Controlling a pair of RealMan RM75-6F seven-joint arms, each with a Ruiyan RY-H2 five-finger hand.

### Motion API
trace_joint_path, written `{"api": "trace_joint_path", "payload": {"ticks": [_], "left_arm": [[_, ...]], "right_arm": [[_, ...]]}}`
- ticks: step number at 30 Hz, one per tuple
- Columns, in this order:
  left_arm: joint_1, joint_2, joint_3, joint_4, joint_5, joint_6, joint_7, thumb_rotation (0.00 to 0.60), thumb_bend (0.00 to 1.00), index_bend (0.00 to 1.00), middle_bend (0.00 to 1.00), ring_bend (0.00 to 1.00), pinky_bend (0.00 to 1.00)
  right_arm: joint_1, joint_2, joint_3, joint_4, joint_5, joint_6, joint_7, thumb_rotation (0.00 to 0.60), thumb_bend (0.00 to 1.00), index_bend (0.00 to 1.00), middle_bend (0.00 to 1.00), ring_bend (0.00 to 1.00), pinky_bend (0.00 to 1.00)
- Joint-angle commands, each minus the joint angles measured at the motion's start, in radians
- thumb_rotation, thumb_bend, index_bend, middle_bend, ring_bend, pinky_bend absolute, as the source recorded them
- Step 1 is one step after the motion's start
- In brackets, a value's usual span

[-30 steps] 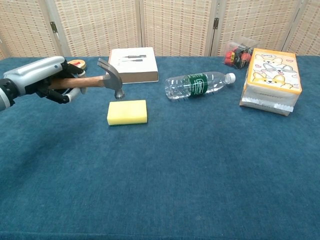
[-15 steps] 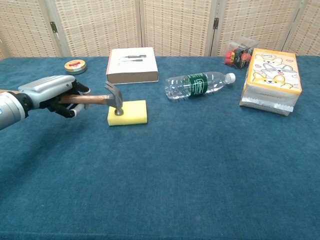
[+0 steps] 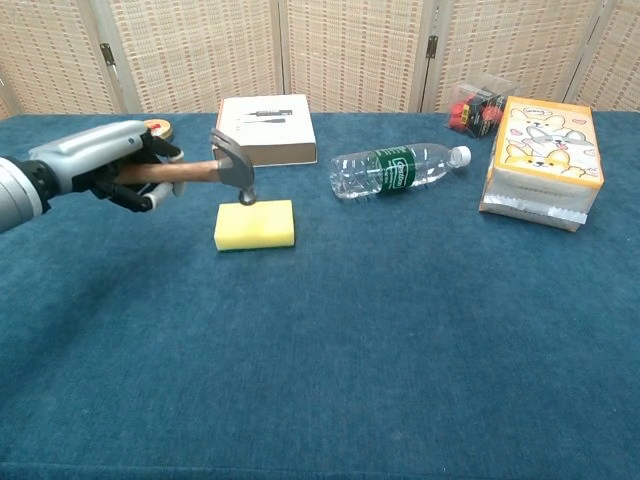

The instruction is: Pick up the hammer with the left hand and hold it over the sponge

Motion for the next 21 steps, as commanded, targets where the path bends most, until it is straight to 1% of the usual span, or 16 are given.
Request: {"api": "trace_joint_path", "payload": {"ticks": [1, 4, 7, 10, 14, 18, 21], "left_arm": [[-0.014, -0.046, 0.014, 0.055, -0.014, -0.034, 0.036, 0.6, 0.67, 0.8, 0.93, 0.81, 0.71], [-0.017, -0.064, 0.015, 0.082, -0.021, -0.044, 0.052, 0.6, 0.67, 0.8, 0.93, 0.81, 0.71], [-0.013, -0.047, 0.017, 0.067, -0.017, -0.037, 0.055, 0.6, 0.67, 0.8, 0.93, 0.81, 0.71], [0.001, -0.007, 0.018, 0.024, -0.003, -0.003, 0.049, 0.6, 0.67, 0.8, 0.93, 0.81, 0.71], [0.038, 0.064, 0.016, -0.067, 0.024, 0.071, -0.018, 0.6, 0.67, 0.8, 0.93, 0.81, 0.71], [0.068, 0.123, 0.054, -0.137, 0.071, 0.107, -0.044, 0.6, 0.67, 0.79, 0.93, 0.8, 0.71], [0.084, 0.149, 0.101, -0.181, 0.102, 0.1, -0.031, 0.595, 0.67, 0.78, 0.92, 0.79, 0.71]], "right_arm": [[-0.001, 0.0, 0.0, 0.0, 0.002, -0.001, 0.0, 0.6, 0.3, 0.16, 0.34, 0.18, 0.19], [-0.001, 0.001, 0.001, 0.0, 0.003, -0.001, 0.0, 0.6, 0.3, 0.16, 0.34, 0.18, 0.19], [-0.002, 0.001, 0.002, 0.0, 0.003, 0.001, 0.001, 0.6, 0.3, 0.16, 0.34, 0.18, 0.19], [-0.001, 0.001, 0.003, 0.0, -0.001, 0.003, 0.003, 0.6, 0.3, 0.16, 0.34, 0.18, 0.19], [0.0, -0.001, 0.002, 0.003, -0.009, 0.007, 0.007, 0.6, 0.3, 0.16, 0.34, 0.18, 0.19], [0.003, -0.005, 0.001, 0.007, -0.015, 0.005, 0.011, 0.6, 0.3, 0.16, 0.34, 0.18, 0.19], [0.006, -0.009, 0.001, 0.01, -0.021, 0.004, 0.014, 0.6, 0.3, 0.16, 0.34, 0.18, 0.19]]}}
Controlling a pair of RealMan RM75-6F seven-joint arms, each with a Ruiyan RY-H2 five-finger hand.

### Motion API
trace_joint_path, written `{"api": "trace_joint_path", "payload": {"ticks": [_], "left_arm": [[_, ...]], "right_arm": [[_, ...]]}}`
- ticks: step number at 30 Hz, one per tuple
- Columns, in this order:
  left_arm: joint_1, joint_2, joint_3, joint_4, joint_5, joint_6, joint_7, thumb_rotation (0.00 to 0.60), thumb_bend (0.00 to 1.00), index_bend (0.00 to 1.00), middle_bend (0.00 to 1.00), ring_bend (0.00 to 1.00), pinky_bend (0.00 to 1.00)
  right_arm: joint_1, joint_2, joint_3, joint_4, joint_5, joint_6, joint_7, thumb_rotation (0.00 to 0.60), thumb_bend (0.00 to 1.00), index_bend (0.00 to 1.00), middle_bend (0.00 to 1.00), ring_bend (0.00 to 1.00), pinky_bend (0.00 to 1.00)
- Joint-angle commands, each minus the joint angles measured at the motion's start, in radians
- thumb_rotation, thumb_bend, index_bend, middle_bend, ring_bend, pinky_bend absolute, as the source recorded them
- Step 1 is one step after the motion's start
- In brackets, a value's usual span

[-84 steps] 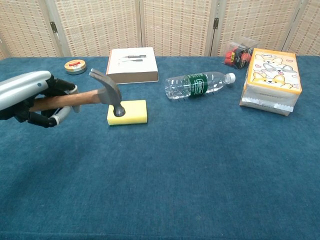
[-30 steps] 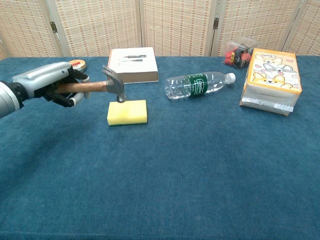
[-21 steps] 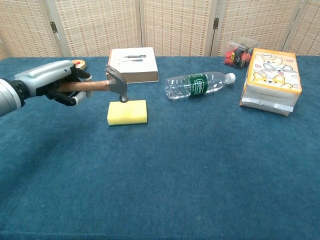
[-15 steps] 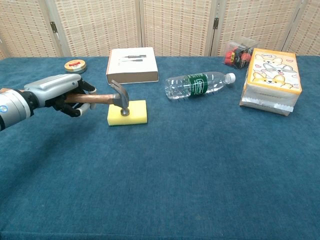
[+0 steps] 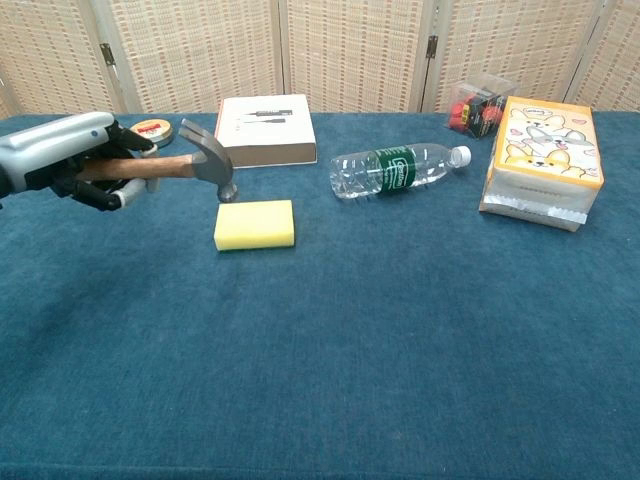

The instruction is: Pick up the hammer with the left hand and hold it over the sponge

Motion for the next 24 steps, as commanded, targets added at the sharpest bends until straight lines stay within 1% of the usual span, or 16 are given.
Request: {"api": "trace_joint_path", "payload": {"ticks": [1, 4, 6, 7, 8, 10, 12, 14, 15, 18, 21, 24], "left_arm": [[0.024, 0.028, 0.052, -0.053, 0.032, -0.004, 0.008, 0.591, 0.67, 0.78, 0.92, 0.79, 0.71], [0.029, 0.029, 0.077, -0.078, 0.029, -0.036, 0.027, 0.57, 0.67, 0.76, 0.9, 0.77, 0.71], [0.021, 0.041, 0.092, -0.103, 0.01, -0.091, 0.054, 0.565, 0.67, 0.71, 0.85, 0.73, 0.7], [0.015, 0.05, 0.095, -0.116, 0.0, -0.117, 0.066, 0.563, 0.67, 0.66, 0.8, 0.7, 0.7], [0.008, 0.063, 0.099, -0.131, -0.014, -0.147, 0.08, 0.562, 0.66, 0.58, 0.72, 0.64, 0.68], [-0.015, 0.107, 0.103, -0.182, -0.065, -0.234, 0.116, 0.563, 0.58, 0.38, 0.58, 0.5, 0.59], [-0.033, 0.144, 0.095, -0.227, -0.122, -0.295, 0.149, 0.586, 0.4, 0.18, 0.39, 0.3, 0.44], [-0.034, 0.159, 0.085, -0.249, -0.155, -0.302, 0.167, 0.596, 0.33, 0.09, 0.29, 0.2, 0.34], [-0.031, 0.163, 0.081, -0.256, -0.165, -0.296, 0.172, 0.596, 0.32, 0.07, 0.26, 0.16, 0.31], [-0.018, 0.189, 0.075, -0.282, -0.189, -0.282, 0.181, 0.598, 0.31, 0.02, 0.17, 0.07, 0.26], [0.003, 0.211, 0.068, -0.304, -0.193, -0.246, 0.173, 0.598, 0.3, 0.02, 0.16, 0.06, 0.26], [0.04, 0.232, 0.057, -0.323, -0.184, -0.175, 0.148, 0.6, 0.3, 0.01, 0.16, 0.06, 0.26]], "right_arm": [[0.003, -0.002, -0.001, 0.002, -0.004, -0.002, 0.002, 0.6, 0.3, 0.16, 0.34, 0.18, 0.19], [0.004, -0.001, 0.0, 0.001, -0.007, -0.001, 0.001, 0.6, 0.3, 0.16, 0.34, 0.18, 0.19], [0.005, 0.001, 0.0, -0.001, -0.008, 0.0, 0.001, 0.6, 0.3, 0.16, 0.34, 0.18, 0.19], [0.005, 0.002, 0.0, -0.002, -0.008, 0.0, 0.0, 0.6, 0.3, 0.16, 0.34, 0.18, 0.19], [0.005, 0.003, 0.0, -0.003, -0.008, 0.0, -0.001, 0.6, 0.3, 0.16, 0.34, 0.18, 0.19], [0.004, 0.005, 0.0, -0.007, -0.008, 0.002, -0.003, 0.6, 0.3, 0.16, 0.34, 0.18, 0.19], [0.003, 0.005, -0.001, -0.008, -0.007, 0.001, -0.004, 0.6, 0.3, 0.16, 0.34, 0.18, 0.19], [0.003, 0.005, -0.001, -0.009, -0.006, 0.0, -0.005, 0.6, 0.3, 0.16, 0.34, 0.18, 0.19], [0.003, 0.004, -0.001, -0.009, -0.005, 0.0, -0.006, 0.6, 0.3, 0.16, 0.34, 0.18, 0.19], [0.003, 0.004, 0.0, -0.009, -0.004, -0.001, -0.007, 0.6, 0.3, 0.16, 0.34, 0.18, 0.19], [0.004, 0.005, 0.0, -0.009, -0.004, 0.0, -0.007, 0.6, 0.3, 0.16, 0.34, 0.18, 0.19], [0.006, 0.006, 0.001, -0.01, -0.005, -0.002, -0.008, 0.6, 0.3, 0.16, 0.34, 0.18, 0.19]]}}
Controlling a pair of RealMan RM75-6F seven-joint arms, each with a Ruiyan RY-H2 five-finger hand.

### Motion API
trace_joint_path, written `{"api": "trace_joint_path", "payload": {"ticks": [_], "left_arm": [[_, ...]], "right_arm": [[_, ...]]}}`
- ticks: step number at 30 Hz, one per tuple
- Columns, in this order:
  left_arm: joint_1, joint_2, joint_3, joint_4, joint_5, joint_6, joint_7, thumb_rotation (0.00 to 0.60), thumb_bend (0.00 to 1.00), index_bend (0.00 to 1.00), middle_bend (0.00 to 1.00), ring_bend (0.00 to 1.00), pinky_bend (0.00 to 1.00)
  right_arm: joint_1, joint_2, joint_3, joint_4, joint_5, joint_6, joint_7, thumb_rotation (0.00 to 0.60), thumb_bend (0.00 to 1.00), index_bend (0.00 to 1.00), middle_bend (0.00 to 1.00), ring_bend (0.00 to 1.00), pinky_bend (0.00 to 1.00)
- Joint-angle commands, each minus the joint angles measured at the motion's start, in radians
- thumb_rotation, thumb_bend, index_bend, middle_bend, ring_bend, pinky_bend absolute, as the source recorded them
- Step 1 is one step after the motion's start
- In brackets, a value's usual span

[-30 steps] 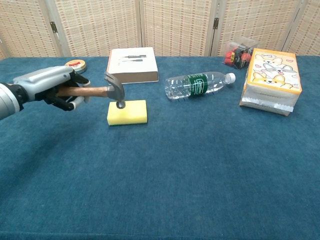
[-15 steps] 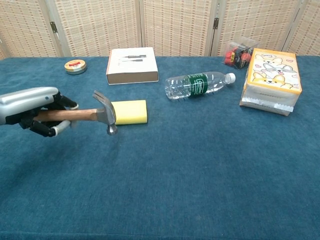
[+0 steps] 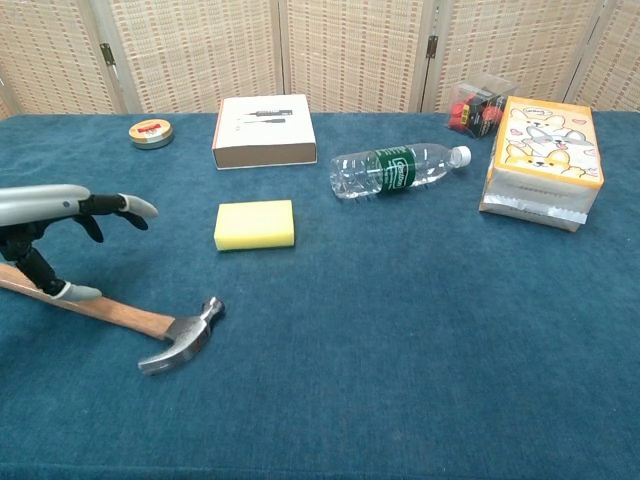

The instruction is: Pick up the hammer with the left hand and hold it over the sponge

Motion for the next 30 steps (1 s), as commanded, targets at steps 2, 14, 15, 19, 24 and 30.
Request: {"api": "trace_joint_path", "payload": {"ticks": [2, 14, 15, 19, 24, 30], "left_arm": [[0.058, 0.036, -0.018, -0.032, 0.015, 0.106, -0.037, 0.6, 0.3, 0.02, 0.16, 0.06, 0.26], [0.239, 0.086, -0.02, -0.094, 0.069, 0.419, -0.009, 0.6, 0.3, 0.11, 0.16, 0.07, 0.26], [0.259, 0.085, -0.018, -0.096, 0.069, 0.445, -0.002, 0.6, 0.3, 0.11, 0.16, 0.07, 0.26], [0.322, 0.078, -0.015, -0.091, 0.054, 0.534, 0.063, 0.6, 0.3, 0.13, 0.16, 0.08, 0.26], [0.387, 0.077, -0.009, -0.084, 0.051, 0.618, 0.125, 0.6, 0.3, 0.17, 0.16, 0.09, 0.26], [0.455, 0.05, -0.004, -0.057, 0.06, 0.718, 0.244, 0.6, 0.3, 0.18, 0.16, 0.09, 0.26]], "right_arm": [[0.001, 0.0, 0.0, -0.001, 0.001, -0.001, -0.001, 0.6, 0.3, 0.16, 0.34, 0.18, 0.19], [0.007, 0.004, -0.001, -0.004, -0.004, -0.008, -0.005, 0.6, 0.3, 0.16, 0.34, 0.18, 0.19], [0.008, 0.005, -0.001, -0.004, -0.005, -0.009, -0.005, 0.6, 0.3, 0.16, 0.34, 0.18, 0.19], [0.013, 0.007, -0.001, -0.003, -0.009, -0.014, -0.003, 0.6, 0.3, 0.16, 0.34, 0.18, 0.19], [0.022, 0.007, 0.0, -0.004, -0.013, -0.025, 0.0, 0.6, 0.3, 0.16, 0.34, 0.18, 0.19], [0.039, 0.006, -0.002, -0.001, -0.029, -0.038, 0.011, 0.6, 0.3, 0.16, 0.34, 0.18, 0.19]]}}
